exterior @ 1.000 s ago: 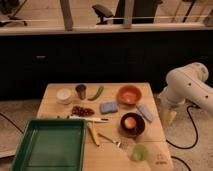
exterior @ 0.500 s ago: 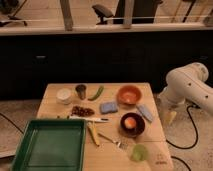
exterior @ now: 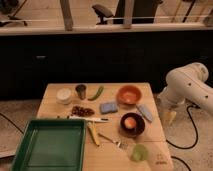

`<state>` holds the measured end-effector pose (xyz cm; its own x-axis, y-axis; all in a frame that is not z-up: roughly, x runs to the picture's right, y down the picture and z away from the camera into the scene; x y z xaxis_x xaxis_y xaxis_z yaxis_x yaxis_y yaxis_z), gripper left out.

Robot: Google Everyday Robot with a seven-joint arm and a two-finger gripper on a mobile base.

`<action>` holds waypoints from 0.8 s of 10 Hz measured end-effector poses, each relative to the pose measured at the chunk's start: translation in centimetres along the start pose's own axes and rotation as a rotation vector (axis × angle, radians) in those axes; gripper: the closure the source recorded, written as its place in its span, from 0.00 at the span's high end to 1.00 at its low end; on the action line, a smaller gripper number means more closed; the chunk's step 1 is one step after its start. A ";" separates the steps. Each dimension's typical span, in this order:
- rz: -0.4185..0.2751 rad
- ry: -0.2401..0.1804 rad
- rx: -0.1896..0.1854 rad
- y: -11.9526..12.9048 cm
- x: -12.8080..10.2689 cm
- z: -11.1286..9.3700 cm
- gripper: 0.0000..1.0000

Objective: Wipe tray with sponge

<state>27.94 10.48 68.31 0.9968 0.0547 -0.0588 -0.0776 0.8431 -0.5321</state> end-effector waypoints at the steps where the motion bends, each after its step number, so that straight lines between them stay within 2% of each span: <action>1: 0.000 -0.008 0.003 -0.4 -1.8 -0.1 0.80; 3: 0.003 -0.015 0.007 -0.7 -3.6 -0.2 0.80; 6: 0.003 -0.021 0.018 -1.2 -3.9 0.0 0.80; 8: -0.001 -0.031 0.024 -1.5 -6.0 0.7 0.80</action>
<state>22.13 9.27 70.04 0.9970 0.0704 -0.0317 -0.0767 0.8558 -0.5117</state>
